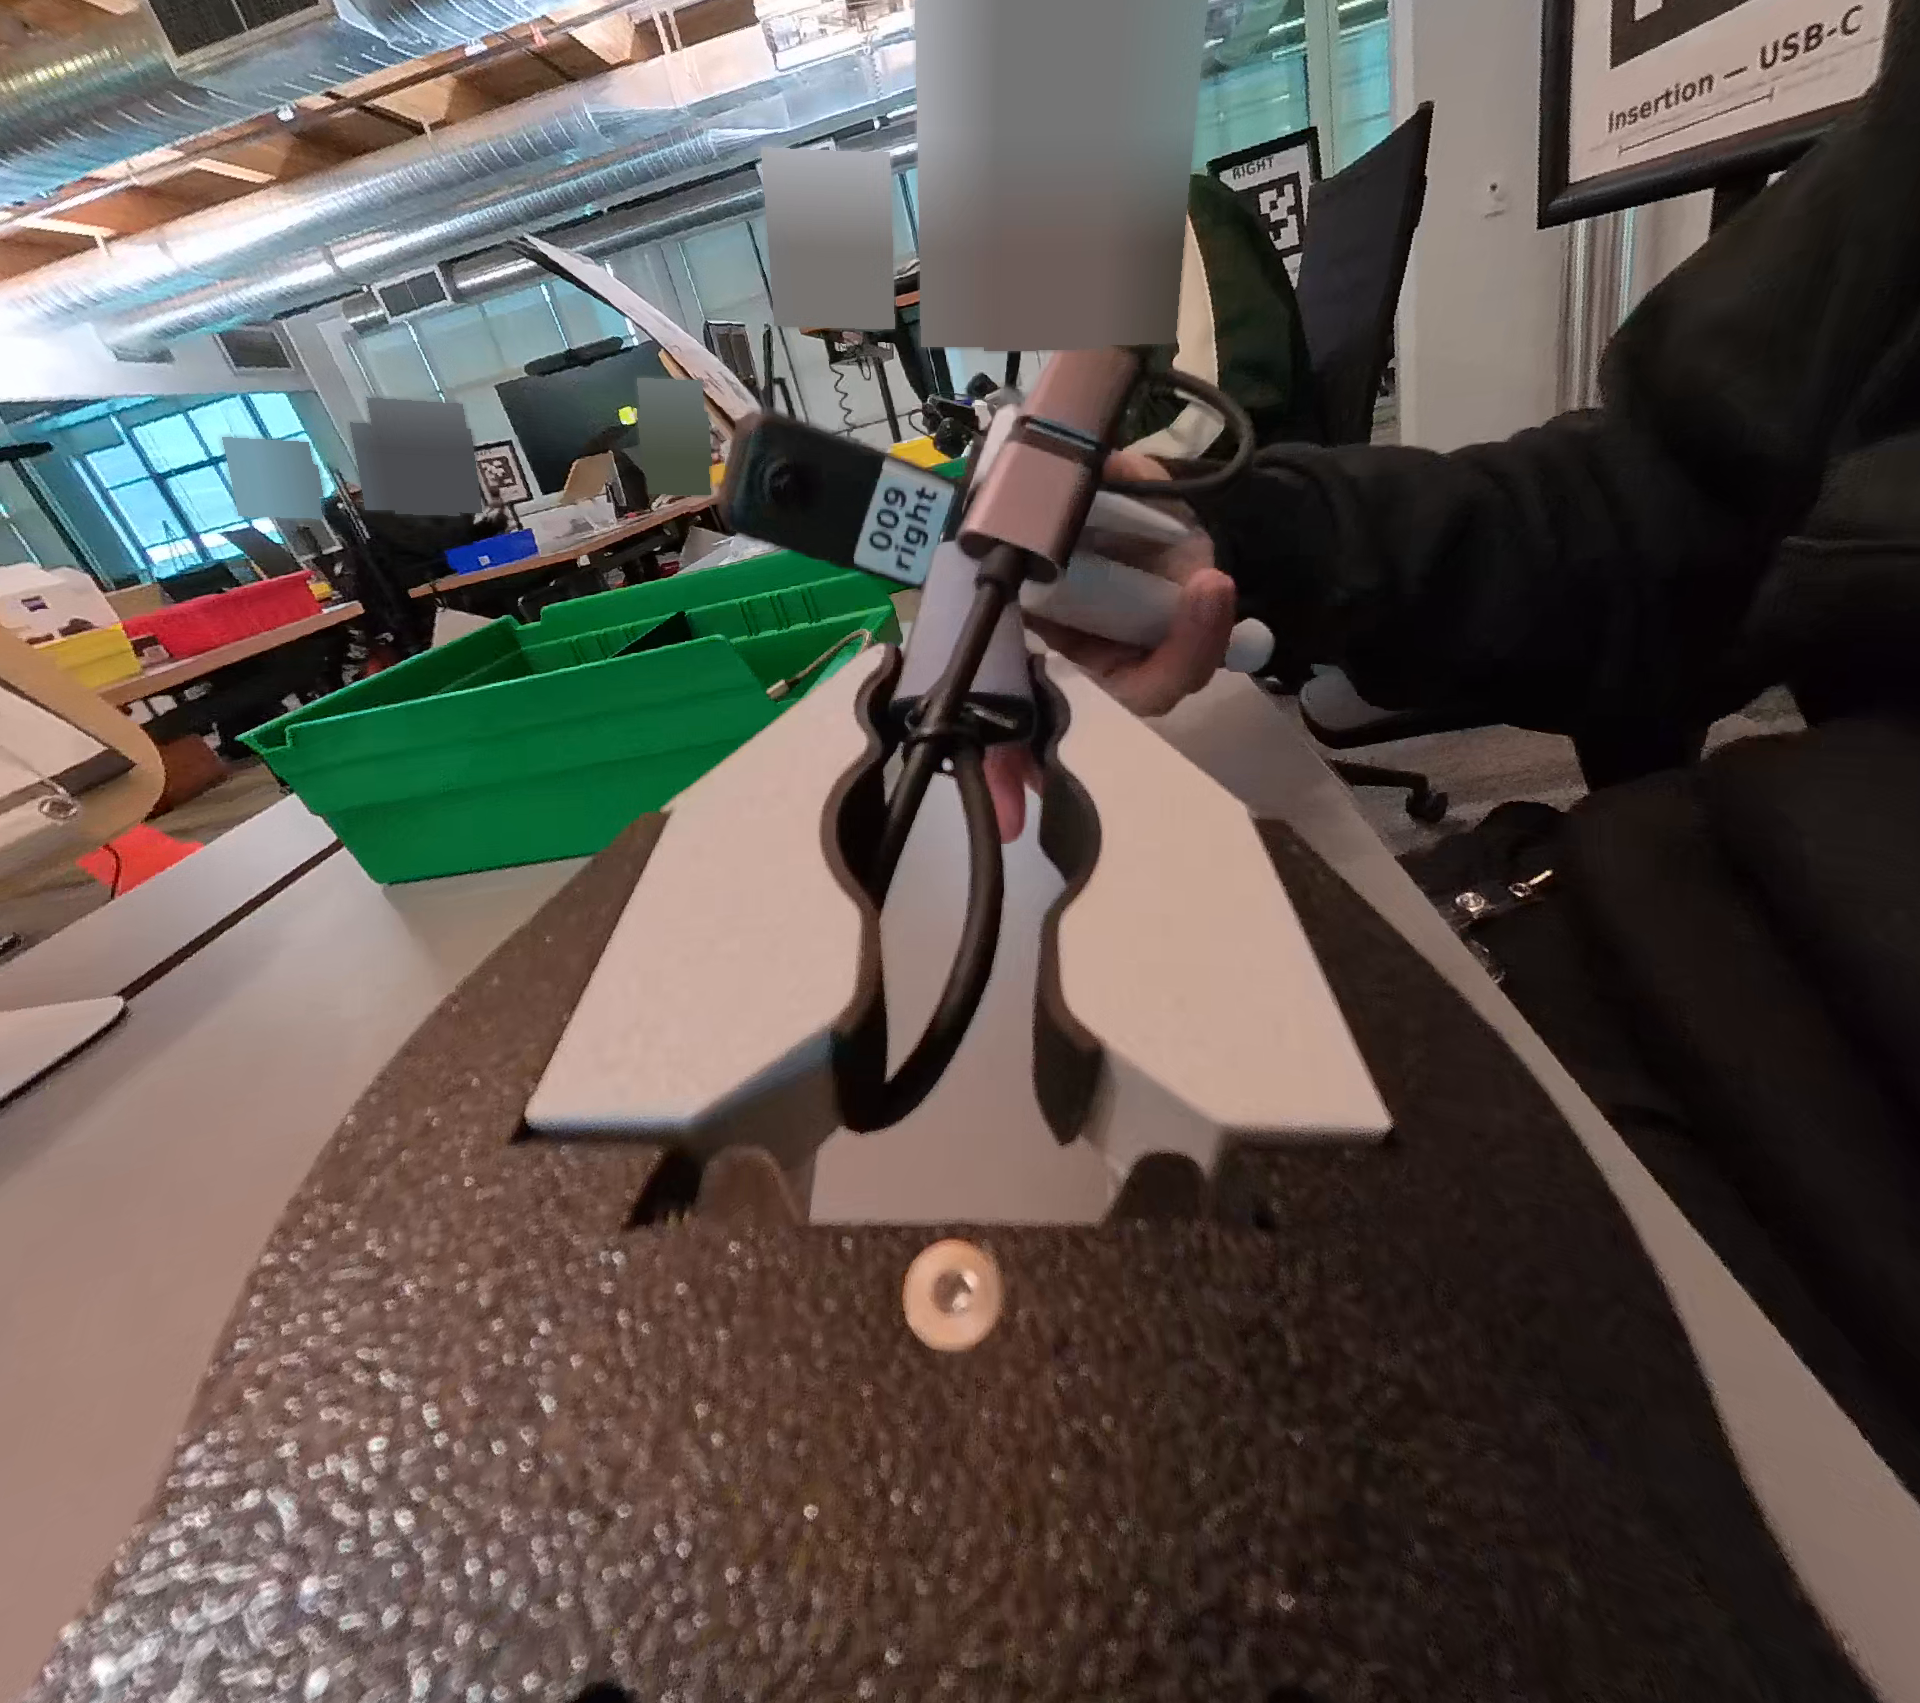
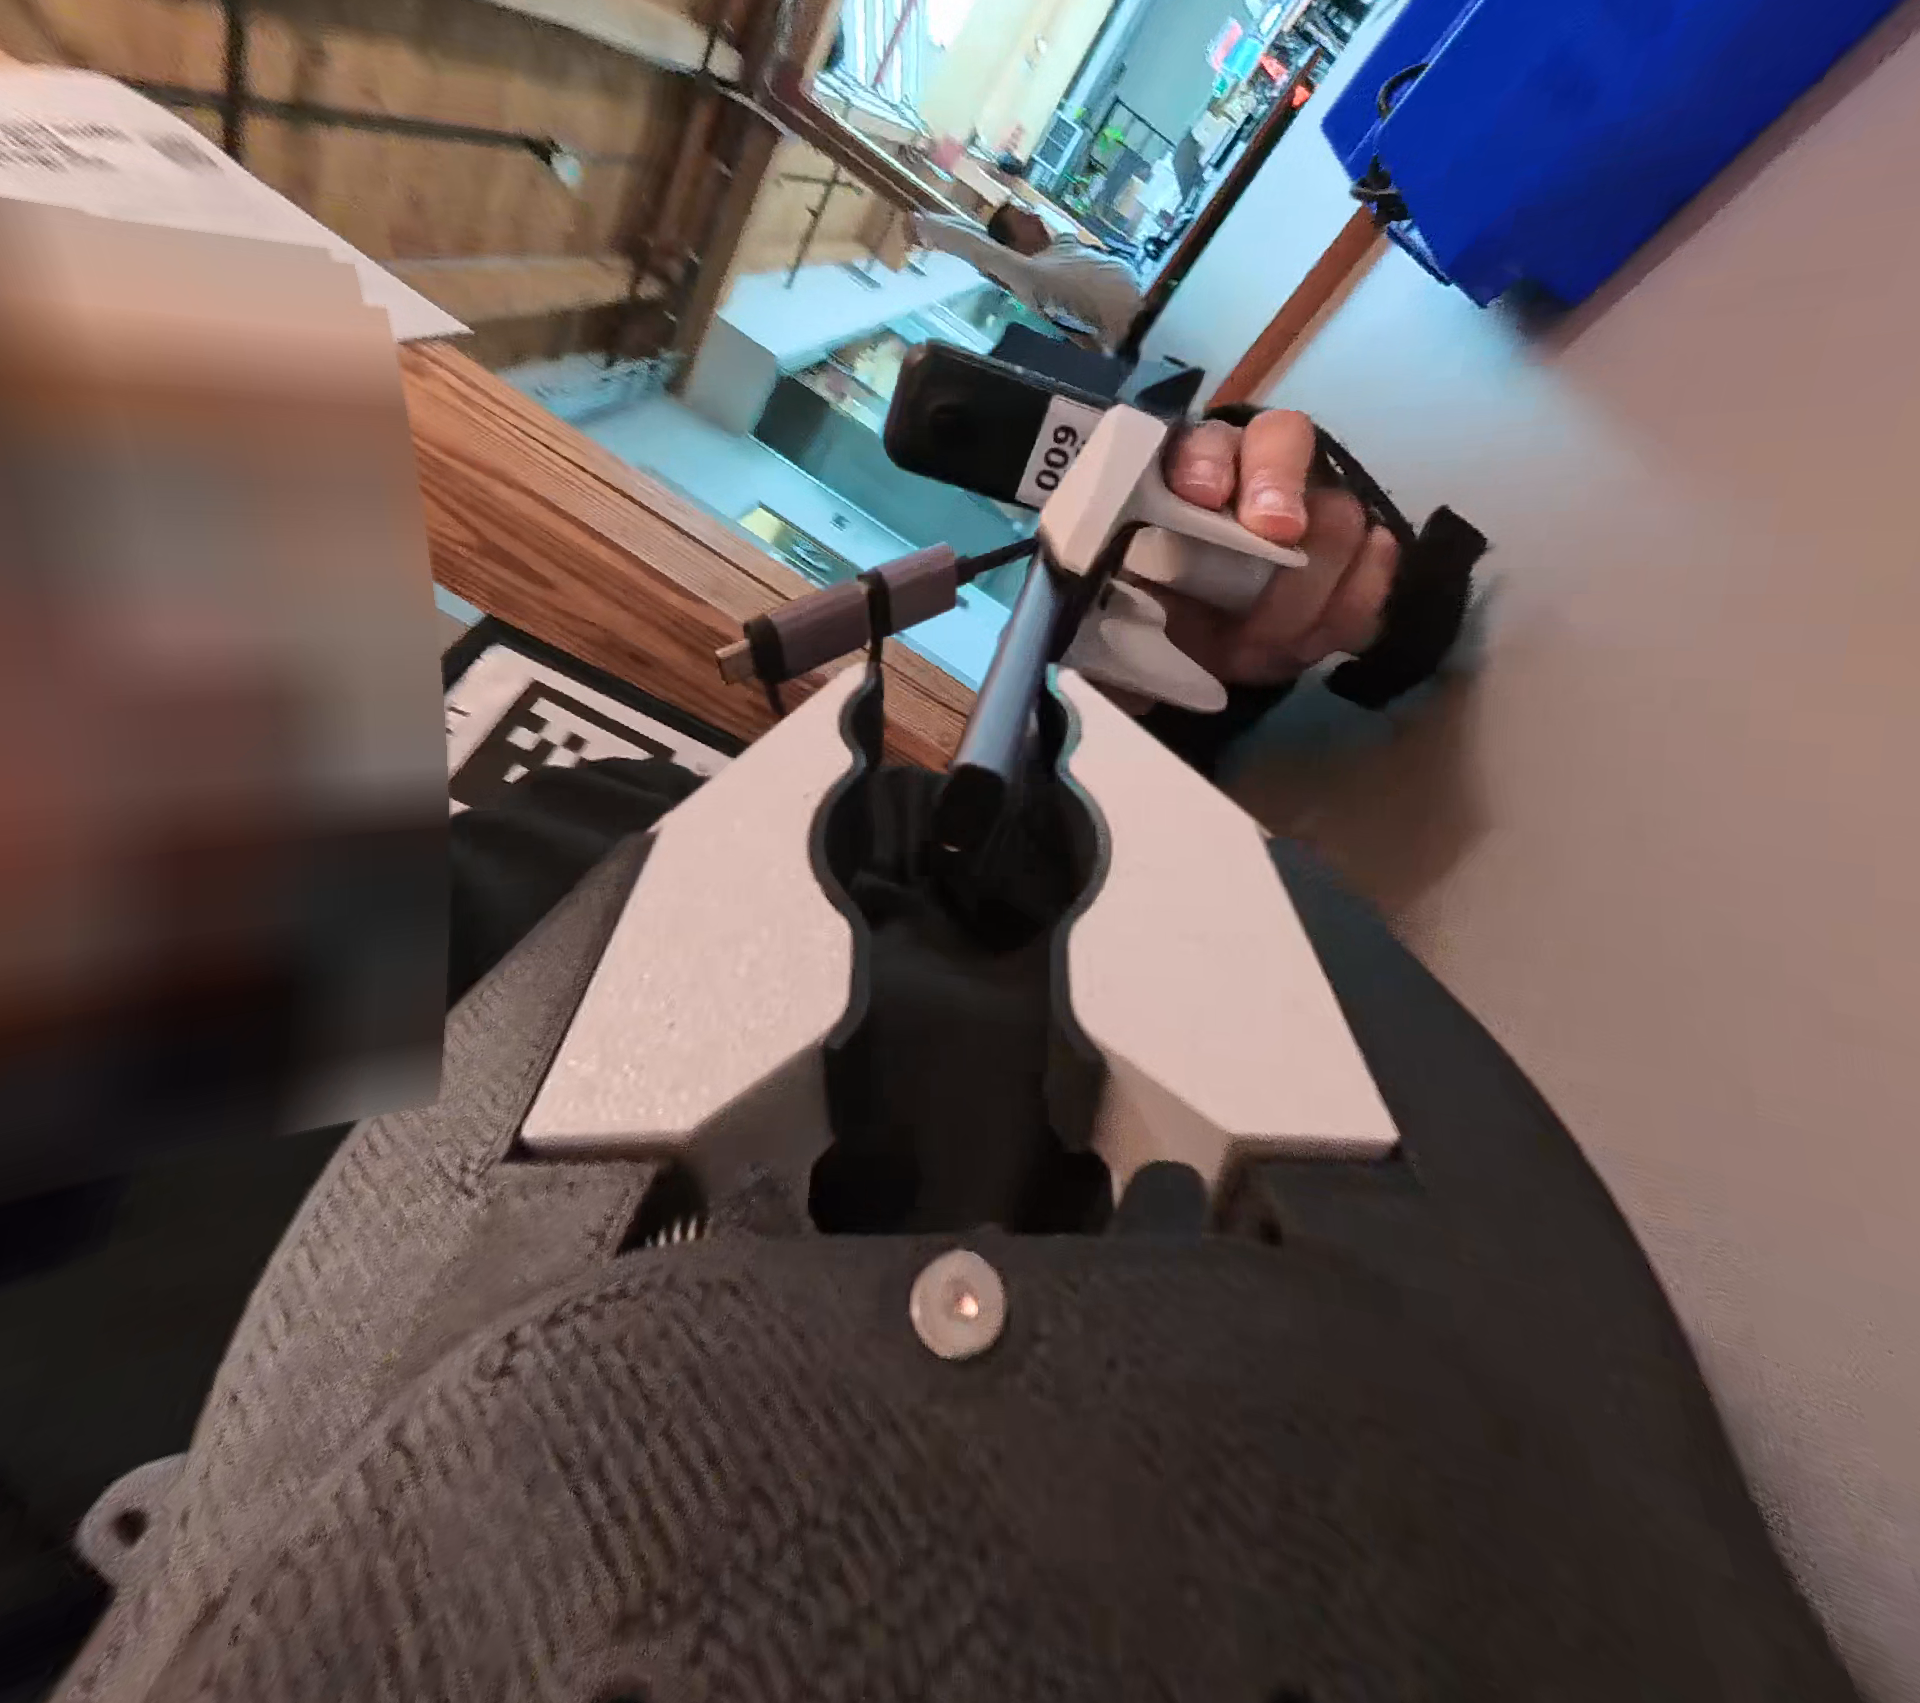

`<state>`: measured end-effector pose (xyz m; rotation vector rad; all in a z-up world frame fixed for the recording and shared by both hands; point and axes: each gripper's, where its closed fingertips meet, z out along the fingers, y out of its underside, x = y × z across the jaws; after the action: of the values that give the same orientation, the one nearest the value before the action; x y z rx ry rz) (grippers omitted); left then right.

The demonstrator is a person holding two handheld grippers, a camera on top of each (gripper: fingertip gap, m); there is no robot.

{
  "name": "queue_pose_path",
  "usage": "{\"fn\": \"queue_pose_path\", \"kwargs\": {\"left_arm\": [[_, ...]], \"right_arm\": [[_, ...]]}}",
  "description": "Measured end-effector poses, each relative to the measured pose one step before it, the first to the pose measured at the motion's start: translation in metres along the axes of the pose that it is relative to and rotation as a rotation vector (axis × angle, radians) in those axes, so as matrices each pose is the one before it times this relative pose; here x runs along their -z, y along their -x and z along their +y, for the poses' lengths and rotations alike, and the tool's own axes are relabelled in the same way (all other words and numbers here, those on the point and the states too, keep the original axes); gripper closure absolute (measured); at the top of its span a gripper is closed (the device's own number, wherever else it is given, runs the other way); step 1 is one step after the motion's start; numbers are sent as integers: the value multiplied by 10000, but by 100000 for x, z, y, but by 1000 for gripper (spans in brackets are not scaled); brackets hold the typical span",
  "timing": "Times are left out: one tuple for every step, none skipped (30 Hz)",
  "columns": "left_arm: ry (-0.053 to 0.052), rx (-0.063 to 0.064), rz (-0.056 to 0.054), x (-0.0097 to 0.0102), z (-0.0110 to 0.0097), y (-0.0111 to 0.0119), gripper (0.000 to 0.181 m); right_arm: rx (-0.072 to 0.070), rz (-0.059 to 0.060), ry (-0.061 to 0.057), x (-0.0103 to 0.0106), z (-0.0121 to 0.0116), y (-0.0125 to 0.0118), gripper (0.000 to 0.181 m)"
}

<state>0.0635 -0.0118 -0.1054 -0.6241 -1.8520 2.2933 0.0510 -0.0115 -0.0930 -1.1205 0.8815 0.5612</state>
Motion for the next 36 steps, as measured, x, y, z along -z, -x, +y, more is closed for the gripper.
{"fn": "queue_pose_path", "kwargs": {"left_arm": [[-5, -48, 36, -58, -11, -69, 160], [54, -75, -15, -47, 71, 2, 160], [106, -117, -45, -50, 146, 24, 160], [102, -105, -8, -49, 158, -43, 160], [87, -69, -9, -54, 144, -28, 160], [117, -102, -64, -51, 190, 46, 160], [146, -157, -74, -71, 208, 53, 160], [151, -141, -15, -62, 223, -35, 160], [178, -90, 27, -82, 306, -85, 160], [208, -9, -10, -134, 376, -39, 159], [127, 94, -162, -163, 203, 218, 156], [-171, 251, -228, -107, -238, 343, 147], [-317, 318, -184, 6, -425, 344, 137], [-309, 341, -261, 79, -403, 454, 127], [-164, 210, -277, 116, -209, 479, 121], [-89, 94, -248, 125, -108, 417, 116], [-118, 54, -152, 150, -143, 249, 116], [-109, 40, -91, 117, -140, 157, 117], [-65, 37, -54, 85, -78, 111, 118], [-33, 43, -45, 56, -41, 107, 119], [-21, 46, -49, 33, -18, 107, 120], [-32, 40, -38, 39, -26, 102, 122], [-38, 39, -15, 50, -50, 60, 123], [-31, 42, -17, 37, -35, 73, 125], [-22, 41, -15, 43, -23, 72, 126], [-17, 44, -1, 29, -11, 63, 129], [-20, 48, -5, 32, -29, 56, 130], [-26, 38, -21, 29, -28, 74, 131], [-23, 11, -25, 35, -20, 57, 131], [-12, -11, -27, 44, -19, 45, 132], [-15, 0, -36, 38, -18, 82, 133], [-28, 29, -16, 34, -36, 62, 133], [-26, 34, 16, 35, -33, 15, 134], [-6, 20, 9, 24, -11, 18, 135], [6, 7, -13, 22, 9, 51, 135], [-3, 9, 6, 3, -3, 15, 136]], "right_arm": [[-195, -131, -96, 71, 8, -90, 154], [-116, 39, -37, 75, 28, -259, 157], [4, 126, 38, 54, 99, -300, 160], [52, 91, 76, 34, 110, -177, 163], [44, 136, 61, 70, 66, -227, 166], [33, 199, -11, 86, -58, -313, 168], [90, 270, 58, 92, 57, -437, 170], [282, 171, 158, 99, 176, -275, 172], [234, 110, 132, 133, 139, -175, 173], [294, 166, 77, 190, 8, -214, 173], [410, 207, 11, 216, -118, -135, 174], [507, 287, 65, 263, -121, -123, 174], [544, 218, -77, 406, -446, 169, 174], [494, 363, -208, 615, -831, 132, 174], [564, 521, -231, 801, -1073, 41, 174], [696, 679, -269, 1046, -1387, -109, 174], [801, 943, -288, 1279, -1681, -578, 174], [814, 1239, -347, 1496, -1952, -1254, 174], [908, 1465, -281, 1529, -2013, -1991, 174], [952, 1625, -134, 1357, -1872, -2722, 174], [746, 1760, -97, 1100, -1758, -3323, 174], [640, 1361, 238, 527, -1225, -3030, 174], [741, 933, 513, -41, -720, -2527, 174], [799, 1011, 536, -494, -455, -2674, 174], [780, 1110, 494, -922, -197, -2753, 174], [738, 806, 606, -1366, 250, -2108, 174], [762, 349, 558, -1678, 428, -1150, 174], [702, 113, 453, -1745, 467, -472, 174], [640, 103, 526, -1620, 625, -136, 173], [767, 43, 524, -1503, 614, 219, 173], [871, 7, 332, -1326, 315, 520, 173], [870, -22, 166, -1142, 81, 753, 173], [721, -21, 90, -978, -71, 865, 173], [475, -28, 88, -851, -136, 885, 173], [272, -119, 96, -750, -160, 933, 173], [132, -289, 152, -666, -43, 1094, 173]]}}
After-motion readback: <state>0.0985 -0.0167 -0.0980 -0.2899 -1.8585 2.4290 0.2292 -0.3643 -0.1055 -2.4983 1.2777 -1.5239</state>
